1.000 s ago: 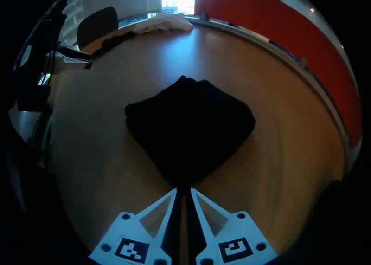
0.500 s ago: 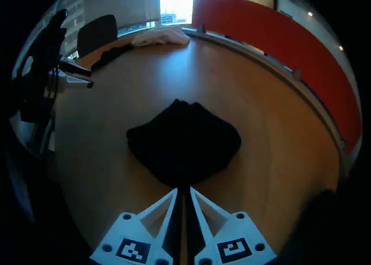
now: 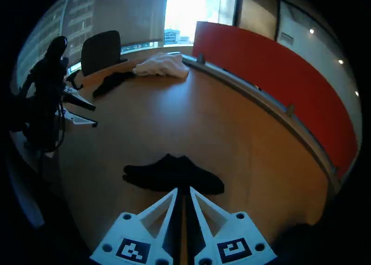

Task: Fold towel

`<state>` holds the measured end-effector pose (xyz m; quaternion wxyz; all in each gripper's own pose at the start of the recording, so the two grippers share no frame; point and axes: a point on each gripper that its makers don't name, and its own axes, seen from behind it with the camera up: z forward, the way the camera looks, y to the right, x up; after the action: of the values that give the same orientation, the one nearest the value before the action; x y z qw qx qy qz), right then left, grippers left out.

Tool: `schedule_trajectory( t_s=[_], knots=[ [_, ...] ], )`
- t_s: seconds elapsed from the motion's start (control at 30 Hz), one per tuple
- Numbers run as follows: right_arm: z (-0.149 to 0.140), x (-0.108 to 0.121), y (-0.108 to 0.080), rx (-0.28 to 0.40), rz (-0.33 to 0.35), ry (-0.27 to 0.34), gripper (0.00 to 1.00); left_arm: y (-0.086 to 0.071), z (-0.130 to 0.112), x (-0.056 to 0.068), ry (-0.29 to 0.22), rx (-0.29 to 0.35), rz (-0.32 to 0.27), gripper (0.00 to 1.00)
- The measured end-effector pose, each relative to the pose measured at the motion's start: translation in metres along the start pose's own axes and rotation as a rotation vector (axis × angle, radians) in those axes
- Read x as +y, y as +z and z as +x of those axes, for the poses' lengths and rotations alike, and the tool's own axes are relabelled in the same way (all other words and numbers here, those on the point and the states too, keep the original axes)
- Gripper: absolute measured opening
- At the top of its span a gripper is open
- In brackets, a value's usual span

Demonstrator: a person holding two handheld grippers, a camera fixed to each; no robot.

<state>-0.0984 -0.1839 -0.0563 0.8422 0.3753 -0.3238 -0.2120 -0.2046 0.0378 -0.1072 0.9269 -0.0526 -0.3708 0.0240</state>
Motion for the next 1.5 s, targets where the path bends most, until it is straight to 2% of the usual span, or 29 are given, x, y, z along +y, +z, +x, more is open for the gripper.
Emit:
schedule_trajectory(
  t_s=[0.3,0.5,0.8,1.03,1.5],
  knots=[
    [0.048,0.011,-0.017,0.077,-0.018,-0.020,0.05,-0.001,0.007,0.002,0.001,0.014,-0.002,0.92],
    [0.059,0.023,-0.029,0.085,-0.038,-0.033,0.05,-0.001,0.010,0.004,0.008,0.020,-0.006,0.92],
    [0.055,0.048,-0.046,0.084,-0.074,-0.005,0.05,0.002,0.015,0.008,0.011,0.026,-0.017,0.92],
    [0.052,0.081,-0.060,0.089,-0.119,0.021,0.05,0.006,0.019,0.012,0.023,0.027,-0.026,0.92],
    [0.027,0.152,-0.097,0.074,-0.209,0.082,0.05,0.011,0.027,0.021,0.046,0.026,-0.040,0.92]
  ],
)
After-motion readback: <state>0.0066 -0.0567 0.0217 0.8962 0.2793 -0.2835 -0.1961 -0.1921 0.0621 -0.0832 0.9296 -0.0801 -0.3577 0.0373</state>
